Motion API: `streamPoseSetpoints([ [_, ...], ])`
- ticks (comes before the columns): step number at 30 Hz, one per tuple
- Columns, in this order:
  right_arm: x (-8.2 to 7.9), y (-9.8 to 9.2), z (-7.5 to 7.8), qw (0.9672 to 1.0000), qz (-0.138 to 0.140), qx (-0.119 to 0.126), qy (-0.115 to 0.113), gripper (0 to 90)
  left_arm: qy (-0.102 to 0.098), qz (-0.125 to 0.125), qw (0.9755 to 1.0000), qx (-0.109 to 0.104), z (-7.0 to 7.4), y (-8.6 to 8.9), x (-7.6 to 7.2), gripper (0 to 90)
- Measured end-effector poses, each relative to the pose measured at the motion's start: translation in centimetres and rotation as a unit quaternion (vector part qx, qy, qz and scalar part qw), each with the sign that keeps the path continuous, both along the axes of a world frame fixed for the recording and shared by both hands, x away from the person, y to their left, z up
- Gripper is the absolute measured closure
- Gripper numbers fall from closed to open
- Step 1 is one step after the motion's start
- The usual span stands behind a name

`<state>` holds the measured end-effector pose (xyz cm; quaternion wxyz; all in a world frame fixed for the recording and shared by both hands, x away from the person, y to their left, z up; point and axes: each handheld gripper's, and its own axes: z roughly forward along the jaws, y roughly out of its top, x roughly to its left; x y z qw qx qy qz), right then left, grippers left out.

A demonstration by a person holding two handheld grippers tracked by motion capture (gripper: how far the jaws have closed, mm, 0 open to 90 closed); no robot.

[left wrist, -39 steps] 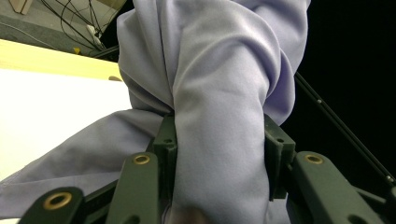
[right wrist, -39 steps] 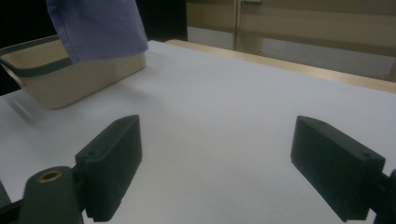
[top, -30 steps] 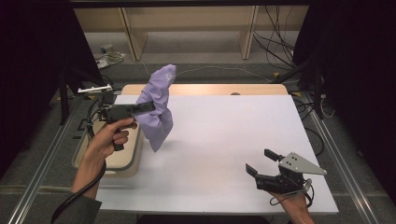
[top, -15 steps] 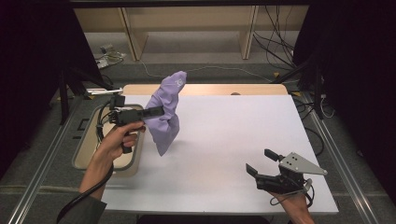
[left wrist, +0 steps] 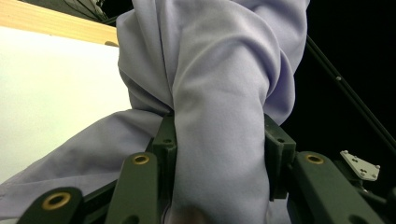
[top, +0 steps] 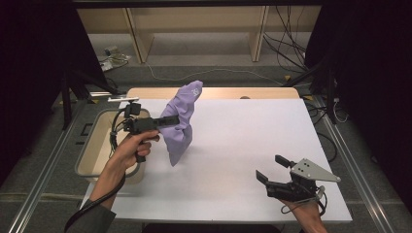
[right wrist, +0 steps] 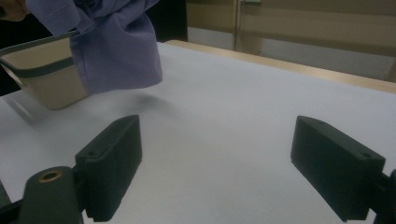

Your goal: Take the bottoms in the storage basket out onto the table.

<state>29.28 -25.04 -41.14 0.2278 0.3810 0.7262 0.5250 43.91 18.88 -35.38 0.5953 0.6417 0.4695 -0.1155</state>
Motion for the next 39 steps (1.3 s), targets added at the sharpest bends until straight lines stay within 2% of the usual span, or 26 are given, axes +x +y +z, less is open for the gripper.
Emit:
streamPoseSetpoints([
  [8,0.0,0.0,0.0,1.0000,0.001,-0.001,0.000,17.4,0.003,-0.001,1.0000,0.002,-0.4,-0.5,0.0,58.2],
  [30,0.0,0.0,0.0,1.0000,0.001,-0.001,0.000,17.4,0.008,0.017,0.9998,0.011,-2.0,-2.1,0.0,58.2],
  [34,0.0,0.0,0.0,1.0000,0.001,-0.001,0.000,17.4,0.002,0.015,0.9998,0.015,-2.2,-2.4,0.0,58.2],
  [39,0.0,0.0,0.0,1.0000,0.001,-0.001,0.000,17.4,0.007,0.013,0.9997,0.019,-2.7,-2.7,0.0,58.1],
])
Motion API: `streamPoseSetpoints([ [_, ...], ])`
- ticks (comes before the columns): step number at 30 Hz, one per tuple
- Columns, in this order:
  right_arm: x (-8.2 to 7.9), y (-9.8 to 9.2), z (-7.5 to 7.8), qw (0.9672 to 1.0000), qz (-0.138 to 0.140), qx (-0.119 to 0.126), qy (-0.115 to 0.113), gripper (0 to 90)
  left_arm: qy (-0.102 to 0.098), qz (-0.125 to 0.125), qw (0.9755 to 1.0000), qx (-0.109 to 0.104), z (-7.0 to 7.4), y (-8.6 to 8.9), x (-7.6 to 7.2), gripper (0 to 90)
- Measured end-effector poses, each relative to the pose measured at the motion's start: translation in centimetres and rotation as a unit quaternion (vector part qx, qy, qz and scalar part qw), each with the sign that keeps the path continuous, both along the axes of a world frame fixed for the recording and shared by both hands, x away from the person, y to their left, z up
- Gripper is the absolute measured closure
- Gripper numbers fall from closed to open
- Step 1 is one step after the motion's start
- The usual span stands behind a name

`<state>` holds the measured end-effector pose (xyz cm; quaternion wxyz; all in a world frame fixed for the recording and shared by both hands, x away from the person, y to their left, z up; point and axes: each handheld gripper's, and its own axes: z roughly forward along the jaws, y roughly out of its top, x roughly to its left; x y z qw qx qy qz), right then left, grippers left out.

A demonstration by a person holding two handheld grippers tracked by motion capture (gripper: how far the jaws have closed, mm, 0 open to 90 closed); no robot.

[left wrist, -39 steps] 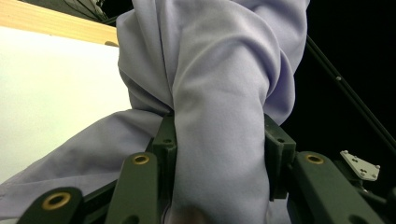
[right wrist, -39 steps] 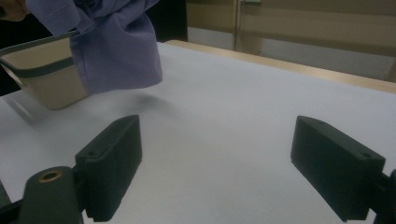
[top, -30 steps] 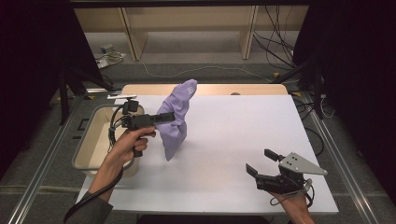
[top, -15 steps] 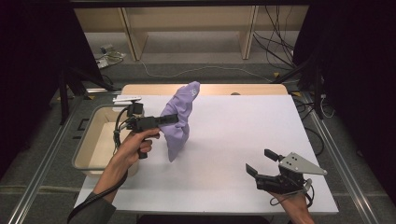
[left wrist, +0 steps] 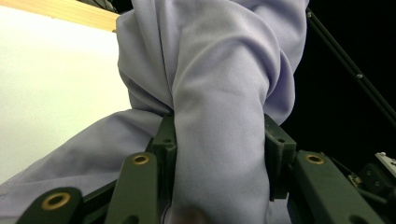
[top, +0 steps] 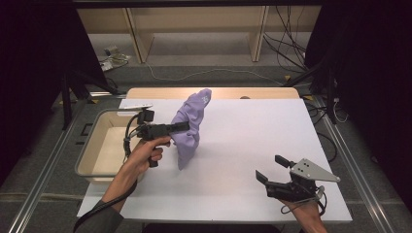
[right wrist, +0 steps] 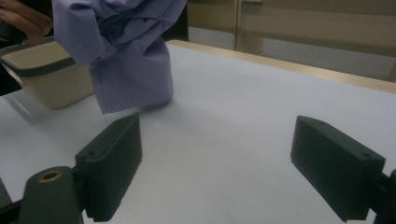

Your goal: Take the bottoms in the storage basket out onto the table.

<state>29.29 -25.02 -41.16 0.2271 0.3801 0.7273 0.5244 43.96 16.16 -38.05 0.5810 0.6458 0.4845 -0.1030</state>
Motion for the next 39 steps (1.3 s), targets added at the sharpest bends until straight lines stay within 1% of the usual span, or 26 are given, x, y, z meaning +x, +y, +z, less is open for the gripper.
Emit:
streamPoseSetpoints([
  [8,0.0,0.0,0.0,1.0000,0.000,0.000,0.000,17.4,0.009,-0.008,0.9999,0.004,-0.9,-0.7,0.0,57.9],
  [14,0.0,0.0,0.0,1.0000,0.000,0.000,0.000,17.4,0.013,-0.009,0.9999,0.006,-1.2,-0.9,0.1,57.9],
  [20,0.0,0.0,0.0,1.0000,-0.001,0.000,0.000,17.4,0.015,-0.006,0.9998,0.012,-1.6,-1.1,0.1,57.9],
  [21,0.0,0.0,0.0,1.0000,-0.001,0.000,0.000,17.4,0.016,-0.004,0.9998,0.010,-1.7,-1.2,0.1,57.9],
  [26,0.0,0.0,0.0,1.0000,0.000,0.000,0.000,17.4,0.016,-0.003,0.9998,0.015,-1.9,-1.3,0.1,57.8],
  [28,0.0,0.0,0.0,1.0000,0.000,0.000,0.000,17.4,0.017,0.000,0.9998,0.014,-2.0,-1.5,0.1,57.7],
  [35,0.0,0.0,0.0,1.0000,0.000,0.000,0.000,17.4,0.027,0.006,0.9993,0.025,-2.7,-1.9,0.1,57.7],
  [39,0.0,0.0,0.0,1.0000,-0.001,0.000,0.000,17.5,0.030,0.004,0.9991,0.030,-3.1,-2.1,0.2,57.6],
])
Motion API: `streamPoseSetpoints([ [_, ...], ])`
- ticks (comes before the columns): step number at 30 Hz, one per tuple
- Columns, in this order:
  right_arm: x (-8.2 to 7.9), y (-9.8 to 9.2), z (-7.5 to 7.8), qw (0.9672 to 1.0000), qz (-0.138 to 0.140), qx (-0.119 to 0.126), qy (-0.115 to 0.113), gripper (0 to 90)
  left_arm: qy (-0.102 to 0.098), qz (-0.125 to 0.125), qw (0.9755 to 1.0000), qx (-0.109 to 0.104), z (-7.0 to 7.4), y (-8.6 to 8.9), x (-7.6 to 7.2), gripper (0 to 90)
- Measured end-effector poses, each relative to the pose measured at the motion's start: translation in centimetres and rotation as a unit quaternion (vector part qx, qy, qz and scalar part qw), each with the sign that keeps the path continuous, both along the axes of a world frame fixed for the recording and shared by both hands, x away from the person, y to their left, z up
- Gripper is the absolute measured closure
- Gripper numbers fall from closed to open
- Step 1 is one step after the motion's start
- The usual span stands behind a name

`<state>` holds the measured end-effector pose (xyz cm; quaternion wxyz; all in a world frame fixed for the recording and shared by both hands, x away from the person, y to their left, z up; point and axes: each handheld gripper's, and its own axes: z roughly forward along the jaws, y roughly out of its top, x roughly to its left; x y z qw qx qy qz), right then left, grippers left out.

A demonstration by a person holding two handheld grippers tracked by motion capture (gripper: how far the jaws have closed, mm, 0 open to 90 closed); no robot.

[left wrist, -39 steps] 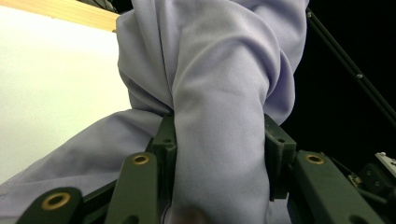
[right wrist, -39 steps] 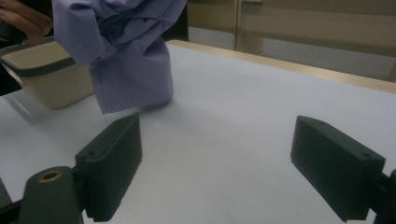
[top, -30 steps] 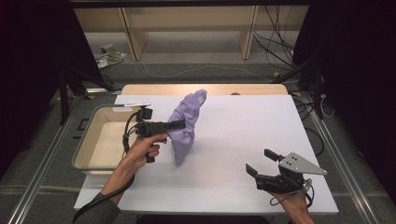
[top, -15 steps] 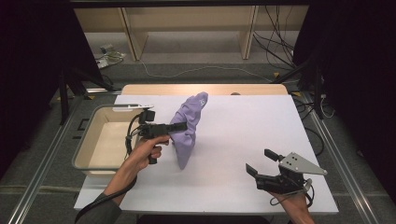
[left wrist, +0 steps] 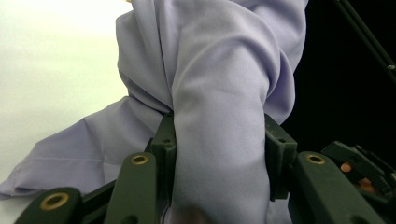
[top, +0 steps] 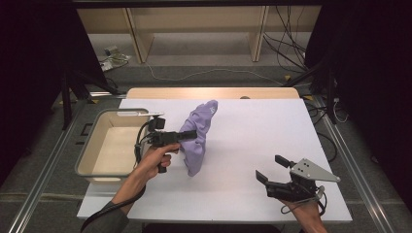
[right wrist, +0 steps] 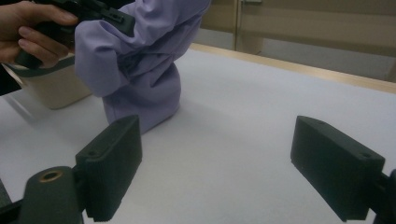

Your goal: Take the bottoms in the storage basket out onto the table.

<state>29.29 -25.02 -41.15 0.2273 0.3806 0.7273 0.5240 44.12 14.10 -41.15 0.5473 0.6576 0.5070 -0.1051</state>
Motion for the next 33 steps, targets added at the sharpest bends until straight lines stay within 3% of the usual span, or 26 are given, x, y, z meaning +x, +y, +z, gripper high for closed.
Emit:
streamPoseSetpoints([
  [33,0.0,0.0,0.0,1.0000,0.000,0.000,0.000,17.5,0.014,-0.009,0.9995,0.026,-2.0,-1.6,-0.1,57.1],
])
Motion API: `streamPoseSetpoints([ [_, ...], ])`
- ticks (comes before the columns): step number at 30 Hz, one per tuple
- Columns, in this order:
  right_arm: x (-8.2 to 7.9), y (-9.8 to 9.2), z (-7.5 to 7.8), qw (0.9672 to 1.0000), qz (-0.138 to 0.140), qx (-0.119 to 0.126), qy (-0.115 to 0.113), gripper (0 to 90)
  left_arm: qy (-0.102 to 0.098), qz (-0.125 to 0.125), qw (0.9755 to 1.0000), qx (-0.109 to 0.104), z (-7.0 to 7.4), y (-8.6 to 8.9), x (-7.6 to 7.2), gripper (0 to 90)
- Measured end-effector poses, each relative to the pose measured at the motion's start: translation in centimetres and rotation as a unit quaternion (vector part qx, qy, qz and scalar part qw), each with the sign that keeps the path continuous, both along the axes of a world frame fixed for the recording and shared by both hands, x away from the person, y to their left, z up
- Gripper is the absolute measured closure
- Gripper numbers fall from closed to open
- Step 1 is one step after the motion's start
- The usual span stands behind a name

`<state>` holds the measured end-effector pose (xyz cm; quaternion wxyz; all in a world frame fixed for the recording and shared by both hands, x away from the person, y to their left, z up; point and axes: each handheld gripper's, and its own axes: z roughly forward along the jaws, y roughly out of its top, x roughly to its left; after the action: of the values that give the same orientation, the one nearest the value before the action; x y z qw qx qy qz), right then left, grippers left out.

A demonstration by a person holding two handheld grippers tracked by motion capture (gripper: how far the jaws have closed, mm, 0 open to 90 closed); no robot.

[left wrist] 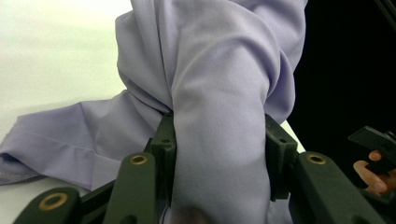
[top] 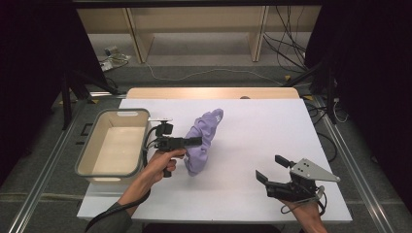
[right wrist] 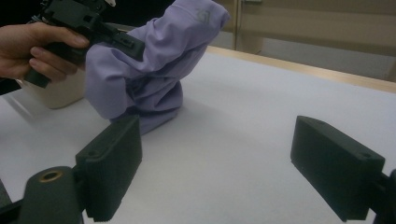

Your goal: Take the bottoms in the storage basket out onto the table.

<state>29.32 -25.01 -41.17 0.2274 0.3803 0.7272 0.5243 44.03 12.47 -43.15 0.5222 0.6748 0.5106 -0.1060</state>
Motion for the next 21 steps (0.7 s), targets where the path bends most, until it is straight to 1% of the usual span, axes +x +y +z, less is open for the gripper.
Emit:
streamPoseSetpoints([
  [6,0.0,0.0,0.0,1.0000,0.000,-0.001,0.000,17.5,0.001,-0.001,1.0000,0.004,-0.2,-0.3,-0.1,57.1],
  [15,0.0,0.0,0.0,1.0000,0.001,-0.003,0.000,17.5,0.010,-0.004,0.9998,0.016,-0.9,-0.7,-0.1,57.0],
  [21,0.0,0.0,0.0,1.0000,0.000,-0.002,-0.001,17.5,0.010,-0.001,0.9998,0.020,-1.1,-0.9,-0.2,57.0],
])
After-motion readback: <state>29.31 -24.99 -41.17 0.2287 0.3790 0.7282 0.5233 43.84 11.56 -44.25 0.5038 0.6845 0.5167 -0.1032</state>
